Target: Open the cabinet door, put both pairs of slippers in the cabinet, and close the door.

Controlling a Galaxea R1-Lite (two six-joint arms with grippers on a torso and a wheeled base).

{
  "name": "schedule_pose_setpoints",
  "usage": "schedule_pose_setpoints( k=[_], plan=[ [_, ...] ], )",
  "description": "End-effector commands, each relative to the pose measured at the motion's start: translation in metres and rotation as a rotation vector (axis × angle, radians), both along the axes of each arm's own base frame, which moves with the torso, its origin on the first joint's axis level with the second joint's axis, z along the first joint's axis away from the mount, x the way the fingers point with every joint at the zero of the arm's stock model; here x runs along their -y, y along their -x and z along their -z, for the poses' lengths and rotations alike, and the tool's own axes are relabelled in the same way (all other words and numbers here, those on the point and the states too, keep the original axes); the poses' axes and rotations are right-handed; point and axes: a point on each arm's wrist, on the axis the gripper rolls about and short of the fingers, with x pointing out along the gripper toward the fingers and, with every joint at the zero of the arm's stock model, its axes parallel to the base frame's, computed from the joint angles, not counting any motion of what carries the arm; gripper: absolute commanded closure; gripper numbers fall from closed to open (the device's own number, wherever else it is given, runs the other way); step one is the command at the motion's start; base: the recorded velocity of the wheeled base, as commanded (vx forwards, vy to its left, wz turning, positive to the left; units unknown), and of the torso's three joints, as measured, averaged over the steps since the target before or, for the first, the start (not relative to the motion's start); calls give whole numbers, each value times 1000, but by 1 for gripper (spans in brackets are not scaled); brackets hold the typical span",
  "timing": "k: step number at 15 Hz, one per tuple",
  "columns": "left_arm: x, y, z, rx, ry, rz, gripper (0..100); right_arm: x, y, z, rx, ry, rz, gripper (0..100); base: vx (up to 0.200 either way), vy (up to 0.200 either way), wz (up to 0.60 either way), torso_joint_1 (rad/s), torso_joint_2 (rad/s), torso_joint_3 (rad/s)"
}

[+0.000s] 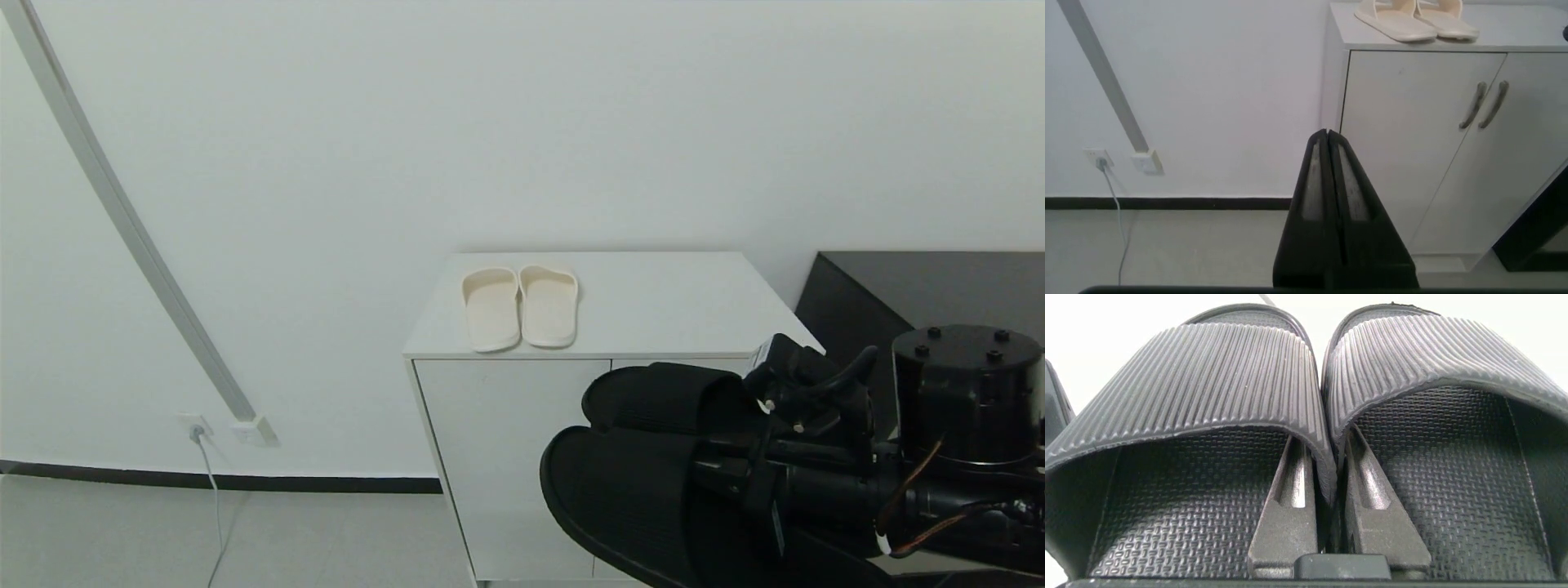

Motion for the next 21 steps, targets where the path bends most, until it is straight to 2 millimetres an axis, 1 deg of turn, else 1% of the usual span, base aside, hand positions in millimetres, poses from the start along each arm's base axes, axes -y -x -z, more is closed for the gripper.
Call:
schedule_pose_setpoints(
  k=[1,12,21],
  plan=[
    [0,0,0,0,-1,-1,0,0,0,0,0,1,0,100,0,0,0,-183,417,237],
    [0,0,0,0,8,-4,0,-1,0,3,-7,10,-6,100,0,0,0,-216,536,317],
    [0,0,0,0,5,-3,0,0,2,6,-9,20,-8,100,0,0,0,-159,488,327]
  ],
)
